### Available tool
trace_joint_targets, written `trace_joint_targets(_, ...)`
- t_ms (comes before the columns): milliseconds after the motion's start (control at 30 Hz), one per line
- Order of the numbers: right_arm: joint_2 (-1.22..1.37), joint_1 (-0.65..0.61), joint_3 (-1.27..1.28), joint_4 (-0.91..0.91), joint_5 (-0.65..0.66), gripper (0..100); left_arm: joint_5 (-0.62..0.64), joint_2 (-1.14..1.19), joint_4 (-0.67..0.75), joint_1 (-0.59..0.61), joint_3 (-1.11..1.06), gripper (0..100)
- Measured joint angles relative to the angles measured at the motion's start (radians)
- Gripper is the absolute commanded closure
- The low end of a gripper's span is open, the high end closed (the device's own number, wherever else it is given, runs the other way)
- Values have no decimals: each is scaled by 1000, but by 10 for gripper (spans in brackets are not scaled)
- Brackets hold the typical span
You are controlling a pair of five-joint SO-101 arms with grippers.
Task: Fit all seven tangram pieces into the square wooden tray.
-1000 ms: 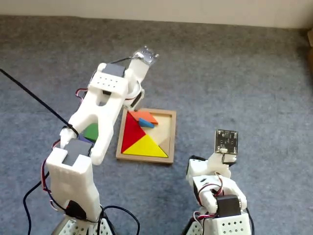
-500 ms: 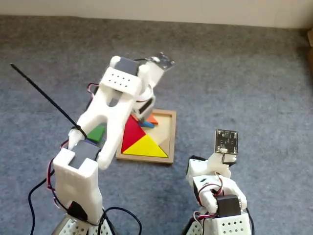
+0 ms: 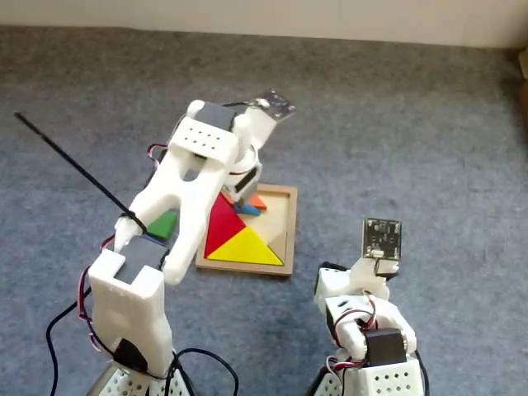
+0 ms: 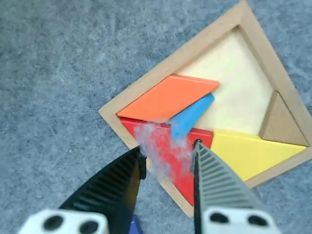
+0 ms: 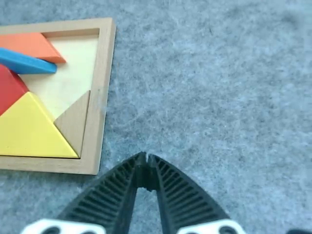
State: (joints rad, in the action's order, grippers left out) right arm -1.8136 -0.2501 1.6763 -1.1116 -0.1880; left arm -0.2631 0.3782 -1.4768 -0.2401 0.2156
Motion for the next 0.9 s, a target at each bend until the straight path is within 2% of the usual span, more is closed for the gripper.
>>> trace_joint_targets(233,0,0,0,0,0,994,0,0,103,48,-37,832)
trace_joint_targets(500,0,0,0,0,0,994,0,0,143,54,-37,833)
trace_joint_targets(667,0,0,0,0,0,994,0,0,138,54,-37,835)
trace_joint_targets(900,0,0,0,0,0,994,0,0,26,11,-37,835)
